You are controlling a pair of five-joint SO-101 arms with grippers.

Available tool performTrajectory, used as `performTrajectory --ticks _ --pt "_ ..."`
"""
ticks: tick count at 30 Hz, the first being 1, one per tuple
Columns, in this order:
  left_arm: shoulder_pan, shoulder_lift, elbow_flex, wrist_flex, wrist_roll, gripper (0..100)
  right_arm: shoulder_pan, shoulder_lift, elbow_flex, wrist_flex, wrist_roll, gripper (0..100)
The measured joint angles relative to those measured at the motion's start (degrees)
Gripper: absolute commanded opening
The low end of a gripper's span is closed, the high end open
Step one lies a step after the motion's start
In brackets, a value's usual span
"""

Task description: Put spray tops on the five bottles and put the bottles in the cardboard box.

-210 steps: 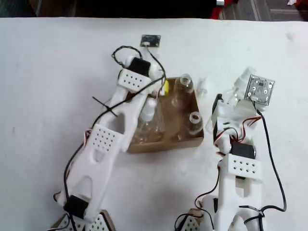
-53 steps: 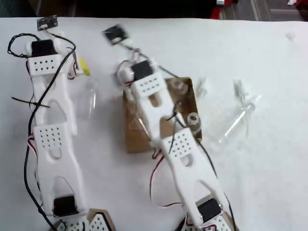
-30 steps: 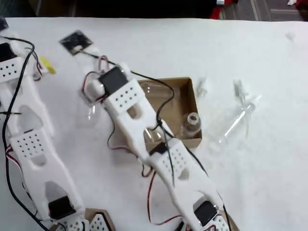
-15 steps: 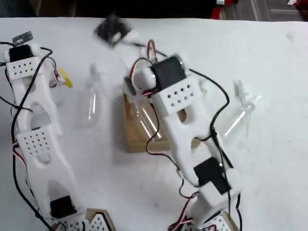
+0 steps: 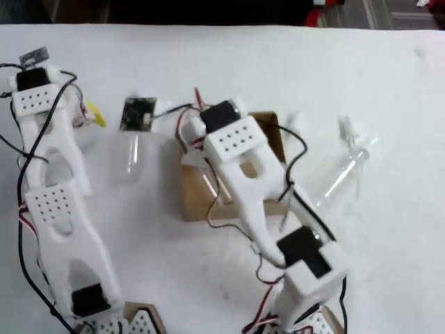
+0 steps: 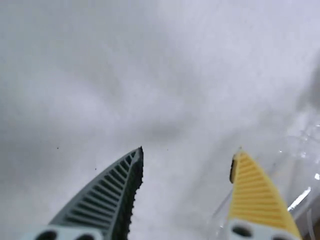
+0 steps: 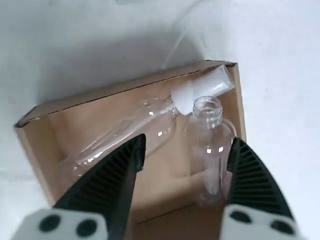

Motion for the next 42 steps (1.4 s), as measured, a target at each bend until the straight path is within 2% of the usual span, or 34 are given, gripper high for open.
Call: performTrajectory --ticks 3,10,18,24,33,38,42 --pt "0.0 0.0 0.0 0.0 0.0 26 0.2 3.3 0.0 -3.2 2.5 22.6" --pt "-0.1 0.0 0.0 -0.2 0.0 26 0.8 7.6 0.1 -9.4 3.1 22.6" --pt "-0.1 0.0 0.0 -0.2 0.0 26 2.1 7.6 0.1 -11.3 3.7 22.4" --pt "-0.1 0.0 0.0 -0.2 0.0 26 2.4 7.6 0.4 -11.4 5.1 15.2" --pt "-0.1 0.0 0.0 -0.3 0.0 26 2.4 13.8 -1.9 -11.4 5.2 14.4" --pt "-0.1 0.0 0.0 -0.3 0.0 26 2.4 15.0 -3.9 -11.4 5.2 0.9" --pt "-0.1 0.0 0.0 -0.3 0.0 26 3.1 15.0 -4.6 -11.6 5.4 2.7"
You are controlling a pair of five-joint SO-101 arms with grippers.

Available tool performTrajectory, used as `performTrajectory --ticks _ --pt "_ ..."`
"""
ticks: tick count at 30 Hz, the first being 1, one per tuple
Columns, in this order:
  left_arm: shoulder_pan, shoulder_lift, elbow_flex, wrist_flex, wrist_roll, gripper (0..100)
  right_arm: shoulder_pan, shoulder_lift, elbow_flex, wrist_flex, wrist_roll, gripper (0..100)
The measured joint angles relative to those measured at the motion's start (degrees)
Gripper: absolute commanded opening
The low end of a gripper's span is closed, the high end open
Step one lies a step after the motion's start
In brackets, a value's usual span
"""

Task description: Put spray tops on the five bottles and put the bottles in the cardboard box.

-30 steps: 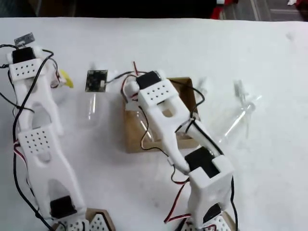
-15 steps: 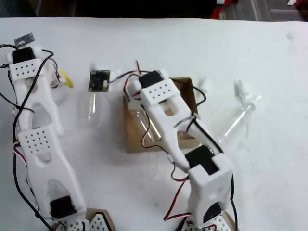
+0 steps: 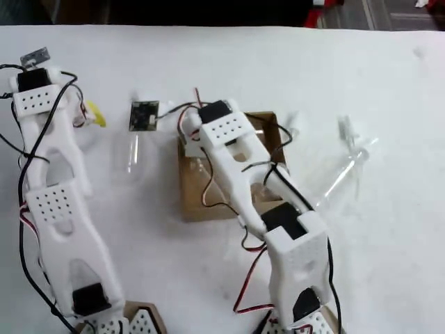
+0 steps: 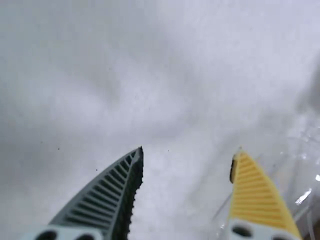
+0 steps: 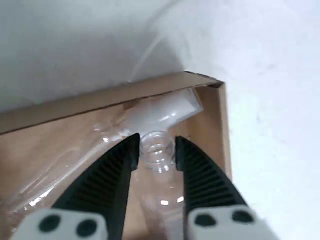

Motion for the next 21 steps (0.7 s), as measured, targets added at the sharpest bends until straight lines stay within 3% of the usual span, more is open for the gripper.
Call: performTrajectory --ticks 5,11,16,21 --pt "0.0 0.0 0.0 0.0 0.0 26 0.5 -0.8 -0.1 0.0 -0.2 1.8" --pt "0.0 0.0 0.0 0.0 0.0 26 4.6 -10.6 -0.1 0.0 -7.6 1.8" --pt "0.0 0.0 0.0 0.0 0.0 26 9.3 -16.1 -0.1 0.0 -16.8 1.8" --pt "0.0 0.0 0.0 0.0 0.0 26 14.1 -17.2 -0.1 0.0 -31.7 1.8"
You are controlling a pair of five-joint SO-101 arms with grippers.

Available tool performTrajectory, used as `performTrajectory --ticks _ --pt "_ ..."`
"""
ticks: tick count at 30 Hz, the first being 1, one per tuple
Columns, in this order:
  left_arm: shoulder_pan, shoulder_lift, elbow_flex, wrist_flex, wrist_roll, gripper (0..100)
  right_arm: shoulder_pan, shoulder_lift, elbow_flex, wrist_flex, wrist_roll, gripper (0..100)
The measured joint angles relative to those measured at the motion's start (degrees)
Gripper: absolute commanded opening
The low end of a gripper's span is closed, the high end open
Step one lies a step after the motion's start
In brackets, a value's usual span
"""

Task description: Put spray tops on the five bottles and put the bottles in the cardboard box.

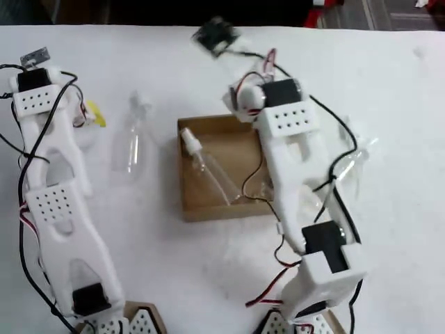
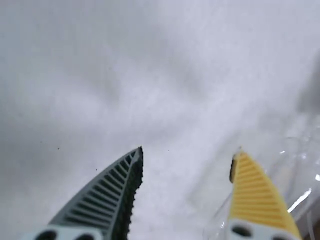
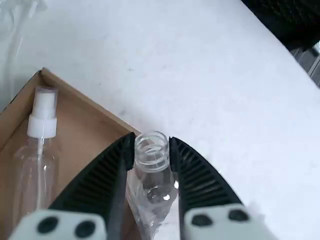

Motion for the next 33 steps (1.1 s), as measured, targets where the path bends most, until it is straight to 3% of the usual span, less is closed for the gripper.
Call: performTrajectory --ticks 5,11,15,19,25,33 --pt "0.0 0.0 0.0 0.0 0.0 26 0.3 -6.9 1.1 0.2 -13.5 1.8" --pt "0.0 0.0 0.0 0.0 0.0 26 -4.2 -26.9 13.0 -3.1 -16.8 1.8" --pt "0.0 0.0 0.0 0.0 0.0 26 -4.7 -43.2 28.0 -11.3 -20.5 1.7" --pt "0.0 0.0 0.0 0.0 0.0 26 -4.4 -55.6 47.9 -27.9 -21.4 1.7" --pt "0.0 0.0 0.0 0.0 0.0 26 -1.7 -54.2 69.5 -53.4 -21.5 1.7" --pt "0.0 0.0 0.0 0.0 0.0 26 3.2 -35.9 71.3 -72.4 -22.9 1.7"
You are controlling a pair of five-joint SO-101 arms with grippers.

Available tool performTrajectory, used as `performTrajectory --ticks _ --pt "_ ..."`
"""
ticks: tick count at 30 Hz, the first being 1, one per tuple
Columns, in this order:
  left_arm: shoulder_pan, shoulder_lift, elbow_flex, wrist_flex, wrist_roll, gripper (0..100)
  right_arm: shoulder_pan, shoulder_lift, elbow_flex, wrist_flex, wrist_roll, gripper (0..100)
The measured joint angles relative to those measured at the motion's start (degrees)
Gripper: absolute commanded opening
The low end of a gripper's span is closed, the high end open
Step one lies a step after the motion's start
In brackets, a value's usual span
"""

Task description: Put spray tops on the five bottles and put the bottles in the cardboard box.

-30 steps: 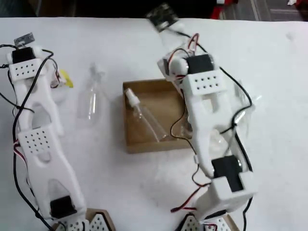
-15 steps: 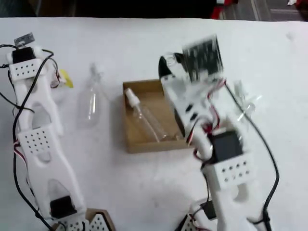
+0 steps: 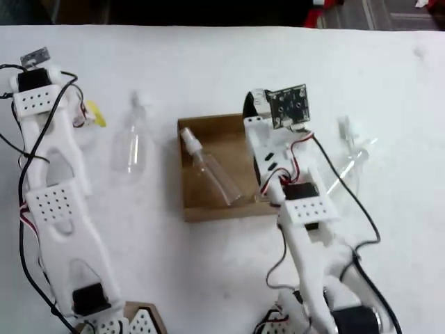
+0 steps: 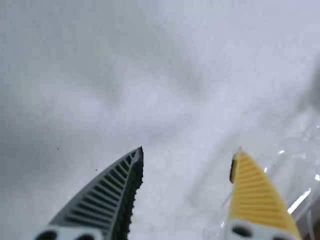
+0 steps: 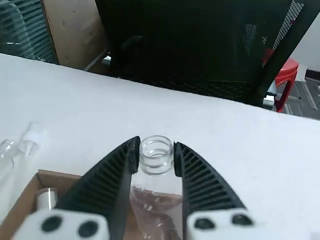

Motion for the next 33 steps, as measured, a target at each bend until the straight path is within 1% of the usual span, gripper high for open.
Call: performTrajectory --ticks 4,7,33 --pt "0.0 0.0 0.0 0.0 0.0 26 0.8 7.5 0.0 -6.5 -5.6 1.7" --pt "0.0 0.0 0.0 0.0 0.0 26 1.7 8.4 0.0 -8.6 -7.2 1.7" --pt "0.0 0.0 0.0 0.0 0.0 26 2.5 9.4 0.0 -9.3 -7.5 1.9"
